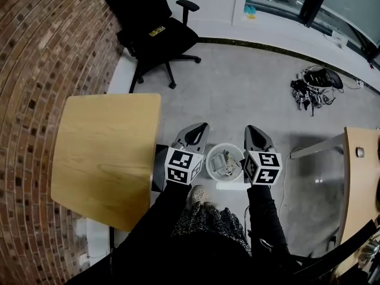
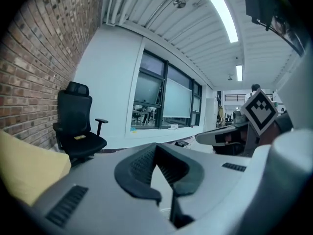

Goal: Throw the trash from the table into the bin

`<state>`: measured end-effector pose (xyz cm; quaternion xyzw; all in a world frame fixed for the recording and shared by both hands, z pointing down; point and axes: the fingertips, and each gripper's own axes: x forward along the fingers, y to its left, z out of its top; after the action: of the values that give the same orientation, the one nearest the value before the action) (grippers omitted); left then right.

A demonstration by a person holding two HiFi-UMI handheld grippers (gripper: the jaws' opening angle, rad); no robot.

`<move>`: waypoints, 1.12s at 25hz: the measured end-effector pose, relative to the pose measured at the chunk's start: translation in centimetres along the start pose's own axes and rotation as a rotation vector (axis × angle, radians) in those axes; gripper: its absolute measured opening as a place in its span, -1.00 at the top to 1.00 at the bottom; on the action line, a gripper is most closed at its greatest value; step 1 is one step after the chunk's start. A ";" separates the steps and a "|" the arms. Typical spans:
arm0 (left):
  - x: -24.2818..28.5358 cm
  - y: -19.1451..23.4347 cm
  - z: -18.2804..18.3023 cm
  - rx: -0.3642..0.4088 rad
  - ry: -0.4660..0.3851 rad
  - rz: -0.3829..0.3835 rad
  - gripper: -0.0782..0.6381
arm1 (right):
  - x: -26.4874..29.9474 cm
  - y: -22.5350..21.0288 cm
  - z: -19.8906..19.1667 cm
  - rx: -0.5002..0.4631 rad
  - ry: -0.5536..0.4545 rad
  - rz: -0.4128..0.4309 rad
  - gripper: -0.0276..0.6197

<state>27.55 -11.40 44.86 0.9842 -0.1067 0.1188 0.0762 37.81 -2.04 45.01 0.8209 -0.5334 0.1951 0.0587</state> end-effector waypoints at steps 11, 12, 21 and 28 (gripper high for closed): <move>-2.0 1.3 5.9 0.031 -0.095 0.076 0.76 | -2.4 1.4 5.5 -0.032 -0.119 0.028 0.88; -2.1 1.4 6.4 0.035 -0.104 0.080 0.76 | -2.6 1.4 6.1 -0.034 -0.130 0.027 0.88; -3.1 1.5 9.9 0.058 -0.181 0.096 0.76 | -4.2 0.7 10.2 -0.056 -0.218 0.012 0.88; -3.5 1.2 10.9 0.083 -0.201 0.099 0.76 | -4.9 0.7 11.2 -0.056 -0.253 0.008 0.88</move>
<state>26.39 -13.79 33.63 0.9870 -0.1574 0.0276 0.0182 38.37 -1.54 32.81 0.8348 -0.5451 0.0754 0.0131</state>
